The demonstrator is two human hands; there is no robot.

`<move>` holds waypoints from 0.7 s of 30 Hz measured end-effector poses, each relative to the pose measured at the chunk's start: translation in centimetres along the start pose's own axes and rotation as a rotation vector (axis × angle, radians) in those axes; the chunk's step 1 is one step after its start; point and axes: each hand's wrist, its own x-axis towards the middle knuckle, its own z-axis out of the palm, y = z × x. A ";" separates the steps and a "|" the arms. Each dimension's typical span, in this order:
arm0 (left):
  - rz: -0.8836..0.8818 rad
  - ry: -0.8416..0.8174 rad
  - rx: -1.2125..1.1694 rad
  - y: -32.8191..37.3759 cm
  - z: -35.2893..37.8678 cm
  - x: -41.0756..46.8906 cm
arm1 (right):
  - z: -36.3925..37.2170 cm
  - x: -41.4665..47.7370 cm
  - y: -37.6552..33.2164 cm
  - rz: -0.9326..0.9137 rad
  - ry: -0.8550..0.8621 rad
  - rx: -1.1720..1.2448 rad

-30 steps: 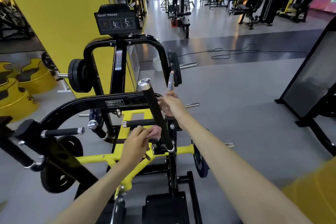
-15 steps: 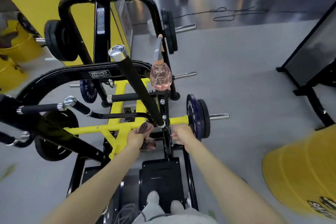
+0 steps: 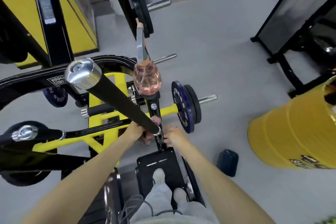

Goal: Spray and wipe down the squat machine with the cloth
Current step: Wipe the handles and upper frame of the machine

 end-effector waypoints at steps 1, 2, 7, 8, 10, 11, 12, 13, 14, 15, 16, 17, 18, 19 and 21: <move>0.023 -0.102 0.000 0.1 -0.2 0.5 | 0.1 0.4 -0.1 0.018 0.022 0.026; 0.046 -0.198 0.006 0.2 -0.5 1.0 | 0.2 0.8 0.0 0.035 0.042 0.048; 0.014 -0.306 0.065 -3.9 -2.0 5.8 | -0.3 1.7 0.7 0.118 0.151 0.095; 0.009 -0.277 0.066 -4.8 -2.2 6.6 | -0.3 2.1 0.9 0.137 0.156 0.083; 0.004 -0.234 0.029 -5.6 -2.2 7.1 | 0.0 2.6 0.7 0.167 0.158 0.067; -0.006 -0.203 0.014 -5.1 -2.0 6.4 | 0.2 2.6 0.4 0.187 0.144 0.053; -0.015 -0.170 -0.009 -4.0 -1.6 5.3 | 0.5 2.7 0.4 0.205 0.125 0.027; -0.014 -0.133 -0.019 -3.7 -1.3 4.7 | 0.8 2.8 0.4 0.210 0.114 -0.001; -0.016 -0.087 -0.027 -3.4 -1.1 4.1 | 1.1 3.3 0.6 0.204 0.106 -0.016; -0.006 -0.031 -0.025 -3.2 -0.8 3.4 | 1.6 3.5 0.7 0.185 0.094 -0.044; -0.013 0.013 -0.029 -3.3 -0.6 2.9 | 2.0 3.9 0.9 0.173 0.089 -0.087; -0.021 0.038 -0.038 -3.7 -0.4 2.6 | 2.4 4.6 1.4 0.180 0.085 -0.131; -0.060 0.060 -0.063 -3.7 -0.3 1.8 | 2.8 5.6 2.0 0.195 0.078 -0.169; -0.097 0.071 -0.092 -3.6 -0.2 1.1 | 3.0 6.7 2.5 0.206 0.077 -0.200; -0.172 0.064 -0.169 -3.7 0.0 -0.1 | 3.1 7.2 2.6 0.216 0.067 -0.208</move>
